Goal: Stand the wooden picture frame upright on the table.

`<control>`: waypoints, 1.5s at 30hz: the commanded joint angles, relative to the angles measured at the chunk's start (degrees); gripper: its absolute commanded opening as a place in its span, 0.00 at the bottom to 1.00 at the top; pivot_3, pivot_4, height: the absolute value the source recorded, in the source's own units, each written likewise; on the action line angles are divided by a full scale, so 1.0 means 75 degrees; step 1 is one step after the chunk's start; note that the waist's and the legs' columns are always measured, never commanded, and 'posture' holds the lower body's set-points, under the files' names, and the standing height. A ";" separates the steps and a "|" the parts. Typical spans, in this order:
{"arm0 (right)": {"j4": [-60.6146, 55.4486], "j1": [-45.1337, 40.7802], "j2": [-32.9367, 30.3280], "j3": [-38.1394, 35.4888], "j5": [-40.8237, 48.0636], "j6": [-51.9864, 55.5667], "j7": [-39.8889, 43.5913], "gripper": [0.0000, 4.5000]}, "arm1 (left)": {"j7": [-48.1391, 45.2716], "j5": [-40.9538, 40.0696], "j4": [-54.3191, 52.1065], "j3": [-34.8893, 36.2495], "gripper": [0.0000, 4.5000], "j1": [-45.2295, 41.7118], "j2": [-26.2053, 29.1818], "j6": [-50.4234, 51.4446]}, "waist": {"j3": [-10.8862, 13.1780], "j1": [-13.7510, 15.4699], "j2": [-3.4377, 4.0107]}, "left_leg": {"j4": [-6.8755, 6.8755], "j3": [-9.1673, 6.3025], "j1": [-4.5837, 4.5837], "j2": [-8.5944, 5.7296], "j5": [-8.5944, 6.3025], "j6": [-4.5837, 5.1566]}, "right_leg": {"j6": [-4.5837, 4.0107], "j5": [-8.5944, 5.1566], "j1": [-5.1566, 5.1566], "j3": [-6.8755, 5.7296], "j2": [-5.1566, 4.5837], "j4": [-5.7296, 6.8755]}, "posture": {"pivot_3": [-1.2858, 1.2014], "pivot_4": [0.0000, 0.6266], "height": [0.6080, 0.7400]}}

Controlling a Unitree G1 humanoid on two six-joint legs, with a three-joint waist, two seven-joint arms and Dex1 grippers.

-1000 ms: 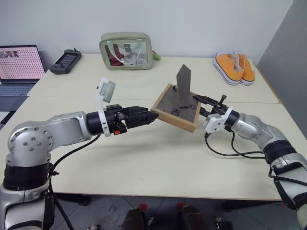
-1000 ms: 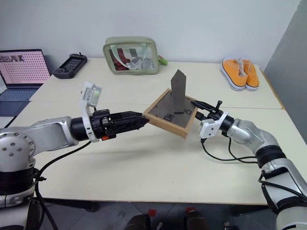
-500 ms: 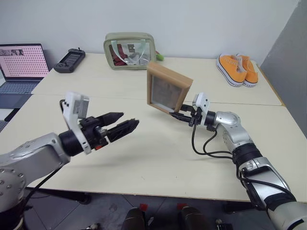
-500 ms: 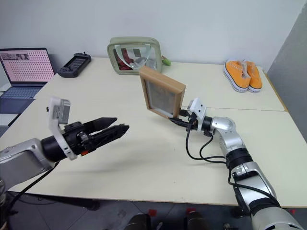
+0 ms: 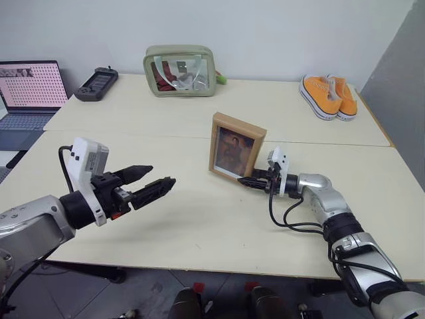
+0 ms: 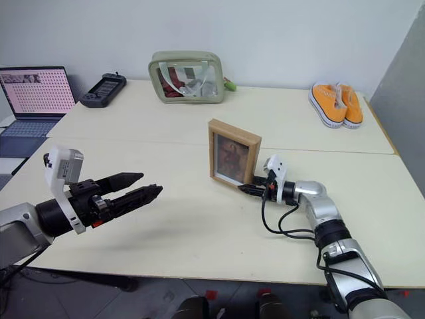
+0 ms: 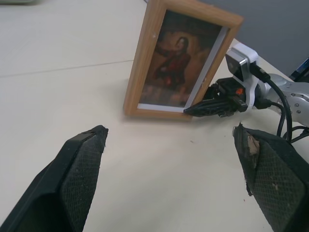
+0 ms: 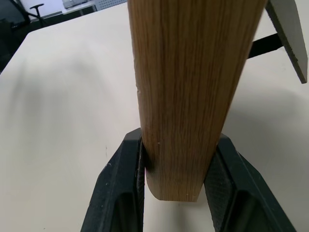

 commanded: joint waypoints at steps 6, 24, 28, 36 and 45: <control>-0.0581 -0.0081 0.0237 -0.0865 0.0484 0.1258 -0.0323 0.29 | 0.0046 -0.0099 0.0256 -0.0296 0.99 -0.0609 0.0121 -0.0151 | 0.0000 -0.0026 0.0000 | -0.0001 0.0001 0.0000 0.0001 0.0000 0.0000 | 0.0000 0.0000 -0.0001 0.0002 0.0002 0.0000 | 0.52 0.24 1.00; -0.1220 0.0345 0.0147 -0.0805 0.0046 0.1325 -0.0341 0.29 | 0.0155 0.0344 0.0609 -0.1013 0.99 -0.1372 -0.0161 -0.0231 | 0.0000 -0.0035 0.0000 | -0.0006 0.0008 -0.0001 0.0001 0.0000 0.0000 | 0.0002 -0.0001 -0.0011 0.0007 0.0003 0.0000 | 0.52 0.24 1.00; -0.1192 0.0326 0.0162 -0.0875 0.0090 0.1457 -0.0425 0.29 | -0.0022 0.0300 0.0419 -0.1176 0.99 -0.1386 -0.0163 -0.0128 | 0.0000 -0.0036 0.0000 | -0.0006 0.0008 -0.0002 0.0002 0.0000 0.0000 | 0.0002 -0.0001 -0.0011 0.0006 0.0004 -0.0001 | 0.52 0.24 1.00; -0.1344 0.0454 0.0181 -0.0851 0.0054 0.1481 -0.0502 0.29 | -0.0943 0.1020 0.0389 -0.1343 0.99 -0.1101 0.0274 0.0005 | 0.0001 -0.0040 0.0000 | -0.0010 0.0011 -0.0002 0.0002 0.0000 0.0000 | 0.0001 -0.0001 -0.0014 0.0009 0.0005 -0.0001 | 0.52 0.24 1.00; -0.1520 0.0618 0.0097 -0.0722 -0.0113 0.1438 -0.0485 0.29 | -0.1584 0.1527 0.0409 -0.1437 0.99 -0.0999 0.0408 0.0007 | 0.0001 -0.0040 0.0001 | -0.0015 0.0018 -0.0002 0.0003 -0.0001 0.0000 | 0.0001 -0.0002 -0.0019 0.0014 0.0005 -0.0004 | 0.52 0.24 1.00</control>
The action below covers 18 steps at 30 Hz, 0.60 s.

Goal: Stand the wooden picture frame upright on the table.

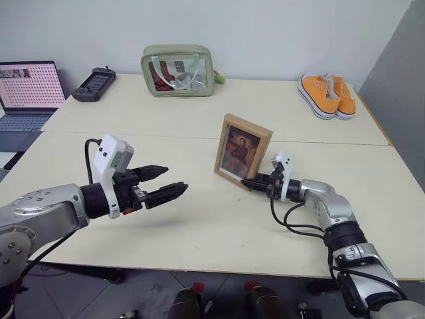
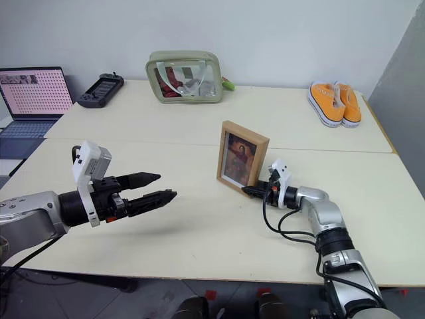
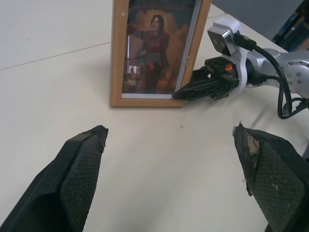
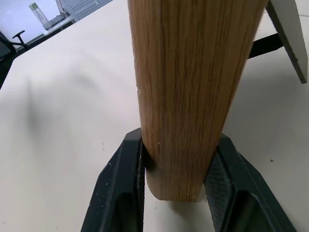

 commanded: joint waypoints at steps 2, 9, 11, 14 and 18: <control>-0.0319 -0.0087 -0.0086 -0.0036 -0.0061 -0.0118 0.0030 0.29 | -0.0180 0.0097 -0.0073 0.0091 0.99 -0.0133 0.0033 -0.0020 | 0.0000 0.0000 0.0000 | 0.0000 0.0000 0.0000 0.0000 0.0000 0.0000 | 0.0000 0.0000 -0.0001 0.0000 0.0000 0.0000 | 0.52 0.24 1.00; -0.0266 -0.0134 -0.0054 -0.0071 -0.0146 -0.0140 -0.0036 0.65 | -0.0167 0.0119 -0.0064 0.0093 0.99 -0.0199 -0.0037 -0.0012 | 0.0000 0.0000 0.0000 | 0.0000 0.0002 0.0000 0.0001 0.0000 0.0000 | 0.0000 0.0000 -0.0001 0.0002 0.0000 0.0000 | 0.52 0.24 1.00; -0.0261 -0.0134 -0.0047 -0.0062 -0.0197 -0.0176 -0.0050 0.77 | -0.0171 0.0131 -0.0050 0.0092 0.99 -0.0226 -0.0043 -0.0015 | 0.0000 0.0000 0.0000 | 0.0000 0.0002 0.0000 0.0001 0.0000 0.0000 | 0.0000 0.0000 -0.0001 0.0002 0.0000 0.0000 | 0.52 0.24 1.00; -0.0278 -0.0123 -0.0047 -0.0070 -0.0245 -0.0190 -0.0080 0.77 | -0.0166 0.0143 -0.0024 0.0080 0.99 -0.0269 -0.0050 -0.0016 | 0.0000 0.0000 0.0000 | 0.0000 0.0002 0.0000 0.0001 0.0000 0.0000 | 0.0000 0.0000 -0.0001 0.0002 0.0000 0.0000 | 0.52 0.24 1.00; -0.0743 0.0108 -0.0374 -0.0045 -0.0380 -0.0109 -0.0139 0.77 | -0.0139 0.0177 -0.0036 0.0026 0.99 -0.0337 -0.0139 -0.0069 | 0.0000 0.0006 0.0000 | 0.0000 0.0003 0.0000 0.0001 0.0000 0.0000 | 0.0000 0.0000 -0.0001 0.0003 0.0000 0.0000 | 0.52 0.24 1.00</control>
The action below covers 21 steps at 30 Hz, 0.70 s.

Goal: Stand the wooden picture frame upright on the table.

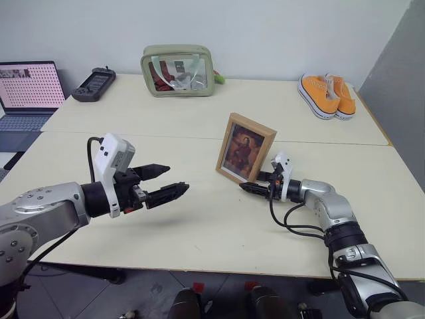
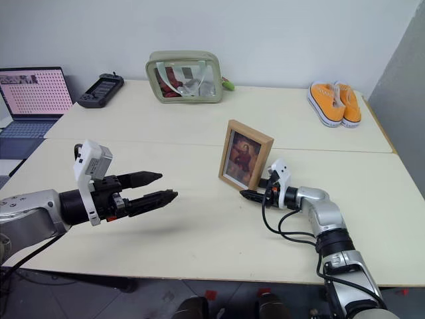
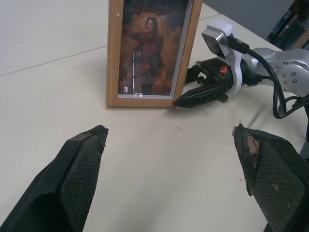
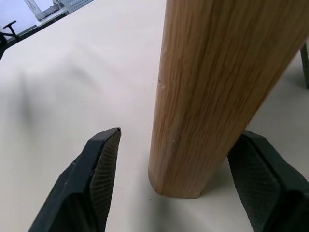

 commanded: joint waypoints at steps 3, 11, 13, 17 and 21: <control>-0.1697 0.0501 -0.1084 -0.0029 -0.0358 0.0014 -0.0002 0.77 | 0.0048 0.0196 -0.0117 -0.0120 0.99 -0.0242 -0.0319 -0.0215 | 0.0000 0.0078 0.0001 | 0.0001 0.0000 -0.0004 -0.0004 0.0000 0.0000 | 0.0000 0.0000 0.0000 -0.0001 -0.0003 -0.0004 | 0.52 0.24 1.00; -0.4273 0.1128 -0.2637 -0.0293 -0.0389 0.0816 -0.0239 0.77 | -0.0196 0.0631 -0.0075 -0.0280 0.99 -0.0384 -0.0741 -0.0489 | 0.0001 0.0053 0.0001 | -0.0002 0.0001 -0.0008 0.0007 0.0000 0.0000 | 0.0001 -0.0001 -0.0006 0.0003 0.0004 -0.0008 | 0.52 0.24 1.00; -0.4801 0.1144 -0.2890 -0.0478 -0.0408 0.1070 -0.0464 0.77 | -0.0272 0.0798 0.0040 -0.0355 0.99 -0.0505 -0.0820 -0.0601 | 0.0001 0.0053 0.0001 | -0.0001 0.0002 -0.0008 0.0005 0.0000 0.0000 | 0.0001 -0.0001 -0.0006 0.0004 0.0004 -0.0008 | 0.52 0.24 1.00; -0.5956 0.1024 -0.3215 -0.1020 0.0098 0.2152 -0.0828 0.77 | -0.0463 0.1128 0.0247 -0.0458 0.99 -0.0759 -0.0816 -0.0643 | 0.0001 0.0066 0.0000 | -0.0001 0.0001 -0.0010 0.0001 0.0000 0.0000 | 0.0001 -0.0001 -0.0005 0.0004 0.0002 -0.0009 | 0.52 0.24 1.00; -0.6581 0.1077 -0.3168 -0.1251 0.0514 0.2813 -0.1155 0.77 | -0.0538 0.1312 0.0404 -0.0533 0.99 -0.0980 -0.0857 -0.0573 | 0.0001 0.0069 -0.0001 | -0.0001 0.0000 -0.0011 0.0002 0.0000 0.0001 | 0.0001 -0.0001 -0.0005 0.0002 0.0002 -0.0011 | 0.52 0.24 1.00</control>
